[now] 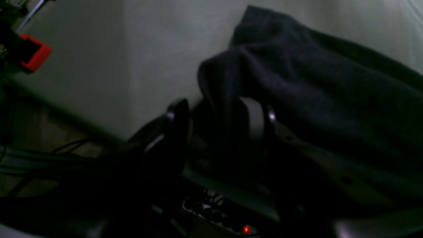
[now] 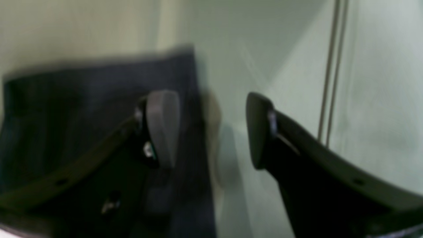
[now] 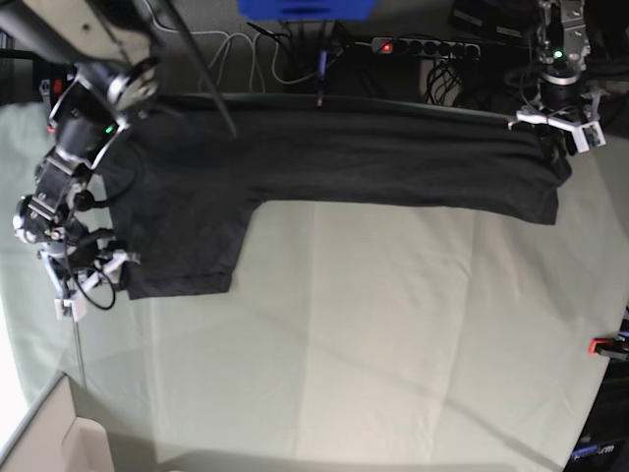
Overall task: Layout the t-shirt on the table in an organized manner, then fold the t-shirt properly
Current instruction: 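Move the right gripper down to the sleeve and grasp it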
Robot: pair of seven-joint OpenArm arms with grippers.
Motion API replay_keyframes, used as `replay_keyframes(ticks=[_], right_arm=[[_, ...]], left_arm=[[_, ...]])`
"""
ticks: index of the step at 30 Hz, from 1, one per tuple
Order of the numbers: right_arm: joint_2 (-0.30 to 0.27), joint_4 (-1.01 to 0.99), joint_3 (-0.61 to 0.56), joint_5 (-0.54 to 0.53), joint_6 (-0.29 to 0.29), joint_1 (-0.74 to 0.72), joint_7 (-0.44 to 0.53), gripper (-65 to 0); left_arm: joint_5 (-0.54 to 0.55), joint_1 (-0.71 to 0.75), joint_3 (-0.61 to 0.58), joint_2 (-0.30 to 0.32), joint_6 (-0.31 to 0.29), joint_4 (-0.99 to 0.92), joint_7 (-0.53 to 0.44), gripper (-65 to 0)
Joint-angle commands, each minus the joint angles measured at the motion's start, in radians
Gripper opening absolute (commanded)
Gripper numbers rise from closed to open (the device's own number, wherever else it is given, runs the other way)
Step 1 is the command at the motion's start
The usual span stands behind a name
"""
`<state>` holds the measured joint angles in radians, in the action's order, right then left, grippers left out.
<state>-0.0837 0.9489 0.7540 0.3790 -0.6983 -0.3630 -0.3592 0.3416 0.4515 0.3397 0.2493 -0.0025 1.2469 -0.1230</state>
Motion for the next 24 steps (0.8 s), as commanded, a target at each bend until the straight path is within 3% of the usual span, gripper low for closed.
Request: replay_keyframes(ticks=[1,9,18,21,24], right_arm=[[-0.014,-0.018,-0.003,-0.008,0.000,-0.021,0.039,-31.9],[-0.054,-0.186,-0.066,-0.008,0.000,-0.041,0.179,-31.9],[-0.061,-0.279,-0.095,-0.010,0.000,-0.040,0.248,-33.7],[-0.067,-0.302,-0.097,-0.008,0.000,-0.040,0.248,-42.7],[-0.067,-0.301,-0.118,-0.008,0.000,-0.040,0.248,-61.1]], left_arm=[[-0.002,0.005,0.006,0.014,0.005,0.012,-0.024,-41.2],[-0.002,0.002,0.002,0.012,0.005,0.012,-0.024,-41.2],[-0.009,-0.004,0.006,0.012,0.005,0.012,-0.024,-41.2],[-0.009,-0.004,0.005,0.012,0.005,0.012,-0.024,-41.2],[-0.009,-0.004,0.002,0.012,0.005,0.012,-0.024,-41.2]])
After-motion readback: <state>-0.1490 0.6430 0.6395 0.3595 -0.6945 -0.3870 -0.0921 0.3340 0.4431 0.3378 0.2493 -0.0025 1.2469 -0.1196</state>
